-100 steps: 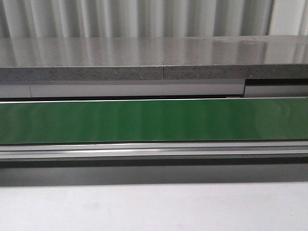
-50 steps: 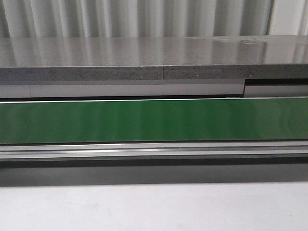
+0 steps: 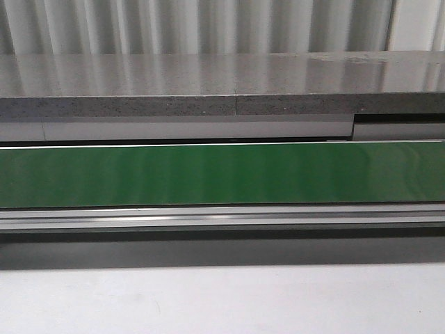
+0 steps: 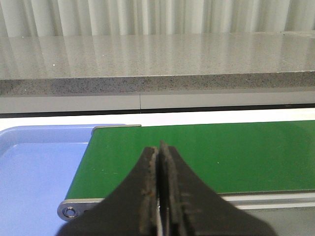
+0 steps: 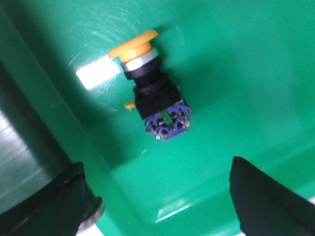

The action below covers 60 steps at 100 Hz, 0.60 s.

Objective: Move button from right to left
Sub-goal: 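Close the right gripper on the blue base of the yellow push button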

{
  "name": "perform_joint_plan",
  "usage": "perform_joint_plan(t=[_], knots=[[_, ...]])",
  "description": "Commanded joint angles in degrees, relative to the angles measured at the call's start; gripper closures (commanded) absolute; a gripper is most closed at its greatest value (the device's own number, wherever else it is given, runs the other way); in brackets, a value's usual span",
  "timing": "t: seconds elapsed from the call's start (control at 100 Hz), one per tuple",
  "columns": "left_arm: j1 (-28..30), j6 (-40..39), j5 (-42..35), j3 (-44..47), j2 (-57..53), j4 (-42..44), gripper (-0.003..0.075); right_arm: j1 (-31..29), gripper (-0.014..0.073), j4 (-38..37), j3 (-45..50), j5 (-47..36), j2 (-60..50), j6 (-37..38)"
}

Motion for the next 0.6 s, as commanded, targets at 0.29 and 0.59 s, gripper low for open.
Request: perform_joint_plan(t=[0.29,0.59], knots=[[-0.1,-0.4,-4.6,1.4,-2.0,-0.1,0.074,-2.7,0.0001,-0.6,-2.0,-5.0,5.8,0.1],[-0.1,-0.4,-4.6,1.4,-2.0,-0.1,0.074,-2.7,0.0337,-0.8,-2.0,-6.8,8.7,0.1]])
